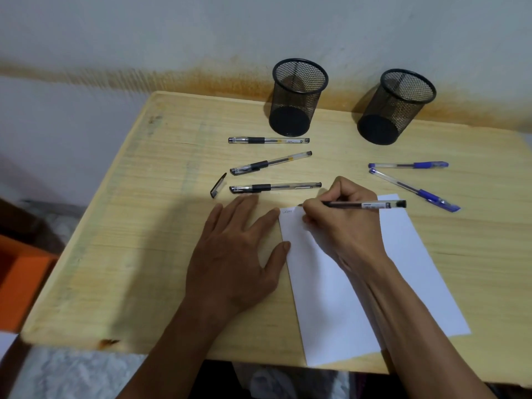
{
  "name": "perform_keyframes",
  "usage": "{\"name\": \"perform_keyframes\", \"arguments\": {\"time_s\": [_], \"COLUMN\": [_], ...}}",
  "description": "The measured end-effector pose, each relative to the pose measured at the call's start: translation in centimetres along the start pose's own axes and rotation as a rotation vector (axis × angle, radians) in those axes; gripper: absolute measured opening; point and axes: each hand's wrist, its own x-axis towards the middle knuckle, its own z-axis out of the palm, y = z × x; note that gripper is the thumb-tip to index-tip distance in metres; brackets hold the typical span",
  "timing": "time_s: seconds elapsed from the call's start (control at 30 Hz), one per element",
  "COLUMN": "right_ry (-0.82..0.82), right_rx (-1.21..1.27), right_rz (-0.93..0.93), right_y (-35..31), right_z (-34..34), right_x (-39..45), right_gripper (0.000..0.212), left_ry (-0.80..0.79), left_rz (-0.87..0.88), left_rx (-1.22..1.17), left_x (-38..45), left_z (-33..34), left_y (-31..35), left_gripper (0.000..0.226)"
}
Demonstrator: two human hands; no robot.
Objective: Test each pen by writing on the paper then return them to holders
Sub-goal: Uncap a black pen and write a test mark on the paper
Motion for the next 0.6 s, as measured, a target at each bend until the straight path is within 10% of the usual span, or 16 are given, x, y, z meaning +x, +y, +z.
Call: {"name": "perform_keyframes", "arguments": {"time_s": [0.27,0.4,0.6], "right_ry": [-0.002,0.003,-0.008], "right_rx": [0.534,0.427,0.316], "right_rz": [0.168,0.073,0.075], "right_y": [-2.9,-3.5,-3.2], "right_z": [-1.7,-4.1,-6.8], "right_x": [-0.7,-2.2,-4.5], "right_gripper": [0.016,0.015,0.014], "left_ry": [0.065,0.416,0.418], "left_rz": [0.055,0.107,-0.310], "left_rx": [0.024,-0.073,-0.109], "left_x": [0.3,0.2,1.6], "left_z": [-0.1,0.2,-2.1], "left_y": [-0.2,-0.1,-0.8], "left_gripper": [0.053,0.032,0.029]}}
